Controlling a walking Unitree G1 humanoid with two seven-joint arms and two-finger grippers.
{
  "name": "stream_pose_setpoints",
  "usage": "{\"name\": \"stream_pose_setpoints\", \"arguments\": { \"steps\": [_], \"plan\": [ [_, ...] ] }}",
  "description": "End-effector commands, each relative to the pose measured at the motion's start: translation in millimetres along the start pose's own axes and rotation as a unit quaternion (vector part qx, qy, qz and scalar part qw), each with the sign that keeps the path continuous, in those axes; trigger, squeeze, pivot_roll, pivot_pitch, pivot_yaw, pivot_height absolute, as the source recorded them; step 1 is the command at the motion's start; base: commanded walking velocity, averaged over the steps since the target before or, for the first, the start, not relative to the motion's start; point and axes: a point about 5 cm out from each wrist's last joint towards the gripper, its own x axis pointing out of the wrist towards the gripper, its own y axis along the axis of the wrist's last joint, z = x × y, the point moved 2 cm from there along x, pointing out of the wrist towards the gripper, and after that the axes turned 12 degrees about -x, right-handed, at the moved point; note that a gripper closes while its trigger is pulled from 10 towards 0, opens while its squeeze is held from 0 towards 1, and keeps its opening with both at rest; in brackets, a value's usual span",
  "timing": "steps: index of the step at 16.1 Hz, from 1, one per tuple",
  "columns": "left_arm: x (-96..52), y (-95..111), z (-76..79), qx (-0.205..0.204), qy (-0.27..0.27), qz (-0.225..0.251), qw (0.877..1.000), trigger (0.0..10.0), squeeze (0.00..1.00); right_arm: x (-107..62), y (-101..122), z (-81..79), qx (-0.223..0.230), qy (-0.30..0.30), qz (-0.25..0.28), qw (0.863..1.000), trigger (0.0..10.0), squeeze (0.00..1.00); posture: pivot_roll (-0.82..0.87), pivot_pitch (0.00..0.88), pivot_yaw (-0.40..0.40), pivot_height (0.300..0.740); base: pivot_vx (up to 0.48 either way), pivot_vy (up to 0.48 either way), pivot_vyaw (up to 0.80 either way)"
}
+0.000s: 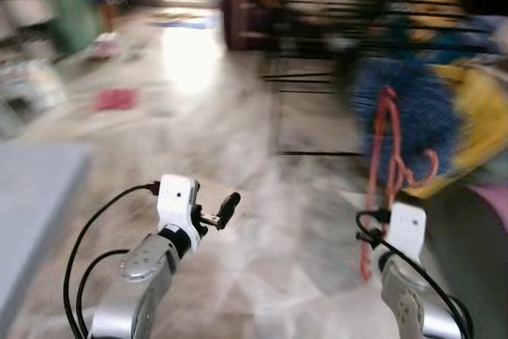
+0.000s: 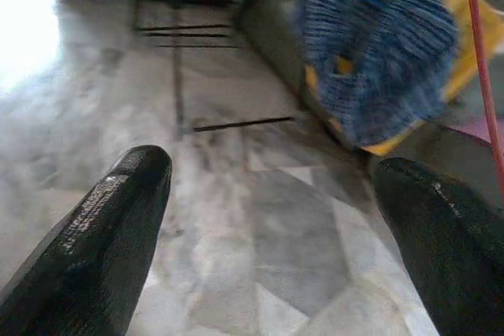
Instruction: Hang hanger
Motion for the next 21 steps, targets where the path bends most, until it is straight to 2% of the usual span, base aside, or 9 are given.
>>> {"name": "stream_pose_setpoints", "arguments": {
  "steps": [1, 5, 6, 8, 10, 12, 16, 21],
  "plan": [
    [3.8, -1, 7.6, 0.001, -0.015, -0.002, 1.000, 10.0, 0.00, 1.5, 8, 4.8, 0.000, -0.008, 0.009, 1.000, 10.0, 0.00, 0.04, 0.092, -0.071, 0.740, 0.480, 0.000, -0.48],
    [4.8, -2, 5.7, 0.014, 0.000, 0.002, 1.000, 10.0, 0.00, 7.0, 24, -4.8, 0.005, 0.019, 0.028, 0.999, 10.0, 0.00, 0.04, 0.104, -0.060, 0.740, 0.480, 0.000, 0.00],
    [4.6, -1, 1.7, 0.024, 0.015, 0.006, 1.000, 10.0, 0.00, 8.0, 33, -13.1, -0.008, 0.044, 0.043, 0.998, 10.0, 0.00, 0.04, 0.107, -0.058, 0.740, 0.480, 0.000, 0.00],
    [5.3, 0, -0.6, 0.018, 0.022, 0.011, 1.000, 10.0, 0.00, 9.0, 38, -21.9, -0.019, 0.059, 0.050, 0.997, 10.0, 0.00, 0.04, 0.109, -0.065, 0.740, 0.480, 0.000, 0.00],
    [6.3, -4, -3.3, 0.019, 0.033, 0.008, 0.999, 10.0, 0.00, 7.6, 31, -33.6, -0.027, 0.086, 0.035, 0.995, 10.0, 0.00, 0.04, 0.098, -0.066, 0.740, 0.480, 0.000, 0.00],
    [6.3, -9, -5.2, 0.019, 0.041, -0.002, 0.999, 10.0, 0.00, 4.6, 10, -39.7, -0.028, 0.107, -0.014, 0.994, 10.0, 0.00, 0.04, 0.090, -0.062, 0.740, 0.480, 0.000, 0.00],
    [8.3, -16, -7.2, 0.020, 0.045, -0.016, 0.999, 10.0, 0.00, -3.8, -23, -37.8, -0.028, 0.127, -0.080, 0.988, 10.0, 0.00, 0.03, 0.079, -0.052, 0.740, 0.480, 0.000, 0.00],
    [16.9, -15, -1.5, 0.014, 0.034, -0.018, 0.999, 10.0, 0.00, 5.0, -16, -36.4, -0.048, 0.135, -0.077, 0.987, 10.0, 0.00, 0.03, 0.061, -0.048, 0.740, 0.480, 0.000, 0.00]
  ]
}}
